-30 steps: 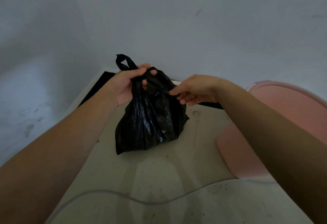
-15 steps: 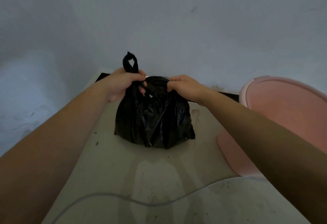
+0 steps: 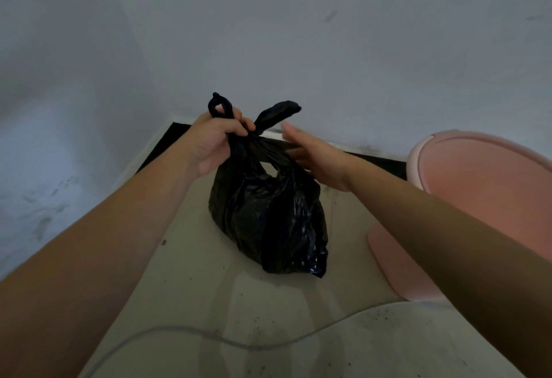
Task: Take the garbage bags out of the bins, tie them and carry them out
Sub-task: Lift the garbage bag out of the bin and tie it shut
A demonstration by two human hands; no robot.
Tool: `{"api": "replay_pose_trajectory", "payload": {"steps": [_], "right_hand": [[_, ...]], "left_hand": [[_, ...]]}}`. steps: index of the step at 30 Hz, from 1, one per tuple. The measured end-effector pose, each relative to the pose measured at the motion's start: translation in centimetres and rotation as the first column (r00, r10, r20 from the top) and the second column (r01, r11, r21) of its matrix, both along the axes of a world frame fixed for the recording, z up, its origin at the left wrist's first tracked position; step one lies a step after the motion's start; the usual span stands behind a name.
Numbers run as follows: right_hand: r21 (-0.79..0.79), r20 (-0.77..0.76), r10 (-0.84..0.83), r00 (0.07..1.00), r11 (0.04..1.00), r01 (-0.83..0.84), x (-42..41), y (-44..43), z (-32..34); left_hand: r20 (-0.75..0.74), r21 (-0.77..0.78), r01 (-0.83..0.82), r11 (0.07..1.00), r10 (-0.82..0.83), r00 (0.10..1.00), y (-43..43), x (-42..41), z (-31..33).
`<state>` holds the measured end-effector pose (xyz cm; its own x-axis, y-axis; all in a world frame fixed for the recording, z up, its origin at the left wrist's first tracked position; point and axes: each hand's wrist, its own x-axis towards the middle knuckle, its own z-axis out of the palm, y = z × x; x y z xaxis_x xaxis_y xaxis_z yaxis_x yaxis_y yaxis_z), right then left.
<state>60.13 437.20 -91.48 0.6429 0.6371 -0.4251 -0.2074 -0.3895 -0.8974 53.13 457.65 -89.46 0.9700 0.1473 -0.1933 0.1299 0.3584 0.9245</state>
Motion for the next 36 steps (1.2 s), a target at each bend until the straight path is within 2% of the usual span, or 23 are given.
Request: {"api": "replay_pose_trajectory", "payload": {"steps": [4, 6, 8, 11, 13, 15, 19, 22, 24, 27, 29, 31, 33, 36], "right_hand": [[0.218, -0.014, -0.239, 0.971, 0.947, 0.237, 0.2, 1.0, 0.8], [0.302, -0.128, -0.368, 0.921, 0.87, 0.39, 0.2, 1.3, 0.9], [0.298, -0.3, -0.479, 0.825, 0.774, 0.558, 0.2, 1.5, 0.5], [0.159, -0.38, -0.576, 0.724, 0.73, 0.664, 0.2, 1.2, -0.7], [0.117, -0.358, -0.629, 0.69, 0.703, 0.702, 0.5, 0.7, -1.9], [0.072, -0.302, -0.704, 0.642, 0.655, 0.752, 0.9, -0.4, -2.8], [-0.071, -0.175, -0.838, 0.516, 0.534, 0.843, 1.7, -3.4, -4.2], [-0.102, -0.142, -0.831, 0.538, 0.553, 0.827, 1.5, -3.1, -5.1], [-0.087, -0.186, -0.802, 0.568, 0.589, 0.803, 1.4, -2.4, -5.2], [-0.054, -0.336, -0.677, 0.655, 0.708, 0.705, 1.7, -1.9, -4.9], [0.016, -0.418, -0.565, 0.711, 0.778, 0.628, 1.8, -1.7, -5.0], [0.052, -0.436, -0.495, 0.752, 0.82, 0.57, 1.6, -1.5, -5.1], [0.03, -0.419, -0.472, 0.775, 0.846, 0.532, 1.4, -1.2, -5.5], [-0.021, -0.355, -0.464, 0.812, 0.872, 0.49, 1.3, -1.1, -6.6]], "left_hand": [[-0.055, -0.085, 0.076, 0.993, -0.081, 0.995, -1.4, -0.2, 0.2], [-0.061, -0.151, 0.058, 0.987, -0.068, 0.996, -2.3, -0.1, 0.5], [-0.023, -0.31, -0.062, 0.949, 0.058, 0.998, -2.8, 0.4, 0.6], [-0.036, -0.506, -0.281, 0.815, 0.306, 0.951, -2.6, 1.3, 0.0], [-0.105, -0.504, -0.418, 0.756, 0.426, 0.898, -2.2, 1.4, -0.8], [-0.199, -0.435, -0.542, 0.72, 0.51, 0.837, -1.1, 0.7, -2.1], [-0.35, -0.213, -0.637, 0.741, 0.551, 0.758, 3.2, -1.5, -5.5], [-0.378, -0.096, -0.667, 0.739, 0.593, 0.711, 4.4, -2.3, -6.9], [-0.377, 0.019, -0.644, 0.765, 0.602, 0.704, 4.3, -2.2, -7.2], [-0.486, 0.206, -0.413, 0.887, 0.459, 0.743, 4.3, -2.5, -7.5], [-0.602, 0.209, -0.219, 0.953, 0.302, 0.739, 4.4, -2.9, -7.2], [-0.65, 0.169, -0.093, 0.981, 0.182, 0.738, 4.1, -3.0, -6.5], [-0.575, 0.135, -0.074, 0.988, 0.139, 0.807, 3.6, -2.8, -6.1], [-0.323, 0.038, -0.077, 0.996, 0.085, 0.942, 2.5, -2.4, -6.2]]}}
